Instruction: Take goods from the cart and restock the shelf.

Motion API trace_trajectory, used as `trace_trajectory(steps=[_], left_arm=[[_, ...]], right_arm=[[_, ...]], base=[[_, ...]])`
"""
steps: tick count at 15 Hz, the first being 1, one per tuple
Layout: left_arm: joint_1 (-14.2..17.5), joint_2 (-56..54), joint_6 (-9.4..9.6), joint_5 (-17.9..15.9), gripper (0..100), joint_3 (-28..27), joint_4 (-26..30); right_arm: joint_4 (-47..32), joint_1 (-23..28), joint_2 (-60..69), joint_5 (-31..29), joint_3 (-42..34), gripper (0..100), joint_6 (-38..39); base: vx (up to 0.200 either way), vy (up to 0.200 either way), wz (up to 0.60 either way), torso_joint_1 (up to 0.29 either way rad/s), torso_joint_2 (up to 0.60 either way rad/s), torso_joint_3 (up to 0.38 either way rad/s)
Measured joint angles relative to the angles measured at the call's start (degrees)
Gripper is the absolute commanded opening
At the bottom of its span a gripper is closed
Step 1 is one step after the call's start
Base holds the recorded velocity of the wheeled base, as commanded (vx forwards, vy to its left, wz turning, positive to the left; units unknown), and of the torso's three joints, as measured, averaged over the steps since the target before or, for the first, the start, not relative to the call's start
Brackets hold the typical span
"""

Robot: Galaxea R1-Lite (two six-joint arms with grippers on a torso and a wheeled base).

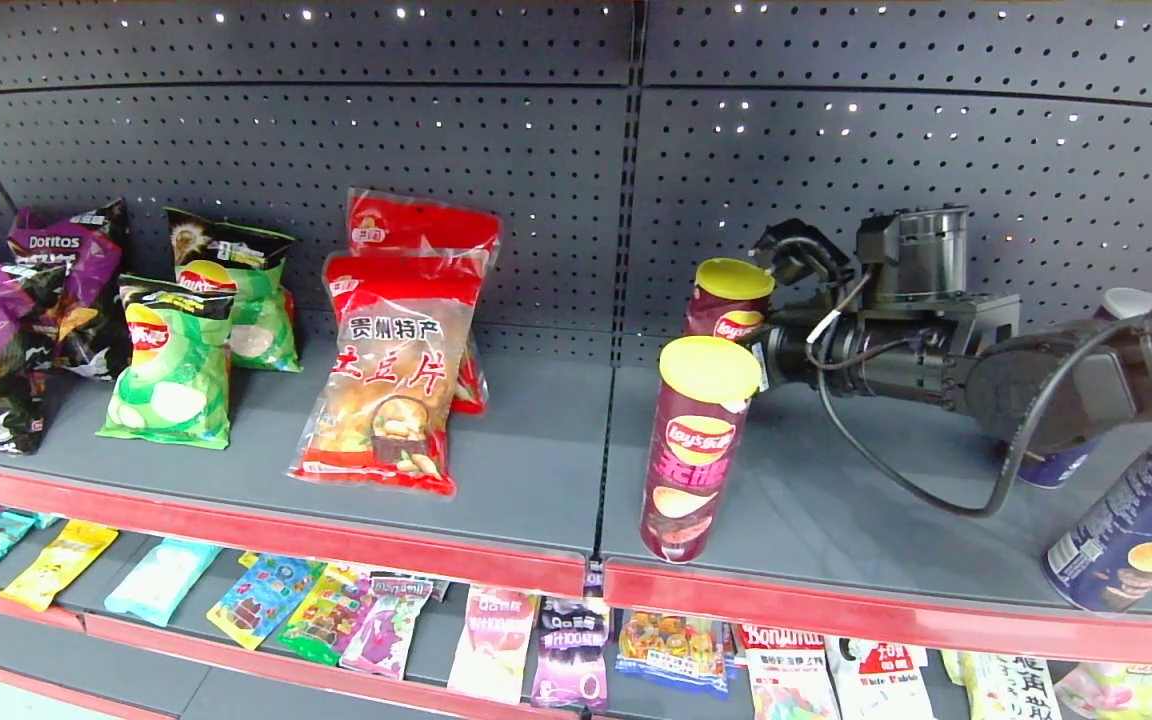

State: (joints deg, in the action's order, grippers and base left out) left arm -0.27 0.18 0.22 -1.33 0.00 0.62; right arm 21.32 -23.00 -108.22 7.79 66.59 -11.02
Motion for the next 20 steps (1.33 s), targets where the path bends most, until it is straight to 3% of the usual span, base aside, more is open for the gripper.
trace_trajectory(steps=[7,12,16,20], left_arm=[[0.0,0.0,0.0,0.0,100,0.0,0.0],[0.0,0.0,-0.01,0.0,100,0.0,0.0],[0.0,0.0,-0.01,0.0,100,0.0,0.0],[0.0,0.0,-0.01,0.0,100,0.0,0.0]], right_arm=[[0.05,1.78,6.6,-0.1,-7.72,100,0.57],[0.27,3.58,13.86,1.57,-19.61,100,0.29],[2.44,6.63,19.3,19.91,-25.73,100,-0.74],[9.22,6.28,19.82,27.76,-29.21,100,-2.06]], base=[[0.0,0.0,0.0,0.0,0.0,0.0],[0.0,0.0,0.0,0.0,0.0,0.0],[0.0,0.0,0.0,0.0,0.0,0.0],[0.0,0.0,0.0,0.0,0.0,0.0]])
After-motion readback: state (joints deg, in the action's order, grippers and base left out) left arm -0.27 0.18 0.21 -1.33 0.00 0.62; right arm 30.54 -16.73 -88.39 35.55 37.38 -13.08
